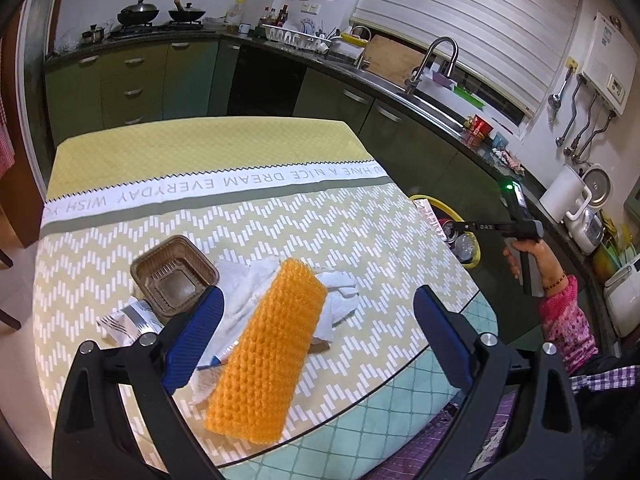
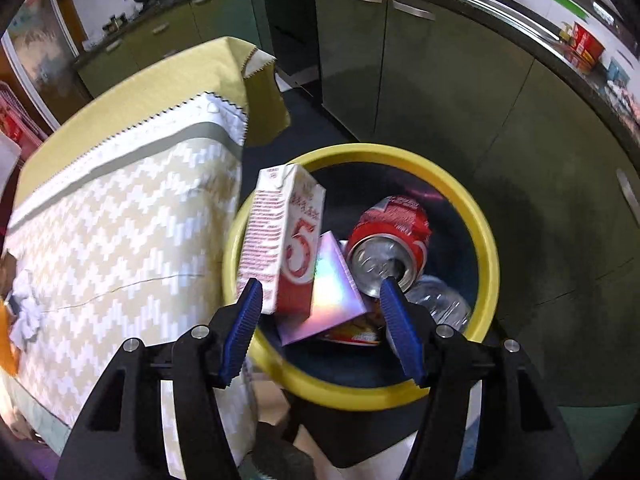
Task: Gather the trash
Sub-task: 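Grasp the orange mesh sleeve with the left gripper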
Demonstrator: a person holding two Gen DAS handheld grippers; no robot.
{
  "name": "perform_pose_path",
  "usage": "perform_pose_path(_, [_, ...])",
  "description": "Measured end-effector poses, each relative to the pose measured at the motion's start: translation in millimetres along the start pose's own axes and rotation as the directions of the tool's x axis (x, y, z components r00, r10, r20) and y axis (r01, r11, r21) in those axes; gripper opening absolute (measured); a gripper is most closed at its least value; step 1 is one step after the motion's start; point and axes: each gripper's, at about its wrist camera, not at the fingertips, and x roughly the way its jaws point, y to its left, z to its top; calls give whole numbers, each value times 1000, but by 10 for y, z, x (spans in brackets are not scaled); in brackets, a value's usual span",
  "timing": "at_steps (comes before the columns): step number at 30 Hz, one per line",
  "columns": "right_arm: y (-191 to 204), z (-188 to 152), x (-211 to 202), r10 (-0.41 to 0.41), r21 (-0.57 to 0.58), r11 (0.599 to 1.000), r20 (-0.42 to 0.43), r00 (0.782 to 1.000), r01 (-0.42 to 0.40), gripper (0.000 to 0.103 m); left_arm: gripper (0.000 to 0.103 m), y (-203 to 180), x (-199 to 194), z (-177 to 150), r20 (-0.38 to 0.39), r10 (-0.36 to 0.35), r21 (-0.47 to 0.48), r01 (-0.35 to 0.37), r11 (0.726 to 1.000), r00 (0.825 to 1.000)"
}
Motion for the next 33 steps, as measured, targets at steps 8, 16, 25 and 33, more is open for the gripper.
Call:
perform_pose_path(8, [168, -189, -57, 107, 6, 994, 44, 993, -107, 62, 91, -113, 164, -57, -112, 72, 186, -50, 981, 991])
perform_pose_path(16, [232, -237, -141, 139, 2, 990, 69, 988, -139, 63, 91, -162, 548, -128, -218, 130, 298, -61, 953, 967])
perform_pose_path(25, [226, -247, -127, 154, 4, 988, 68, 986, -154, 65, 64, -60, 677, -210, -258, 172, 299, -91, 950, 951])
perform_pose_path(33, [249, -253, -27, 169, 5, 985, 60, 984, -170, 65, 16, -102, 593, -209, -196, 220, 328, -147, 933, 956])
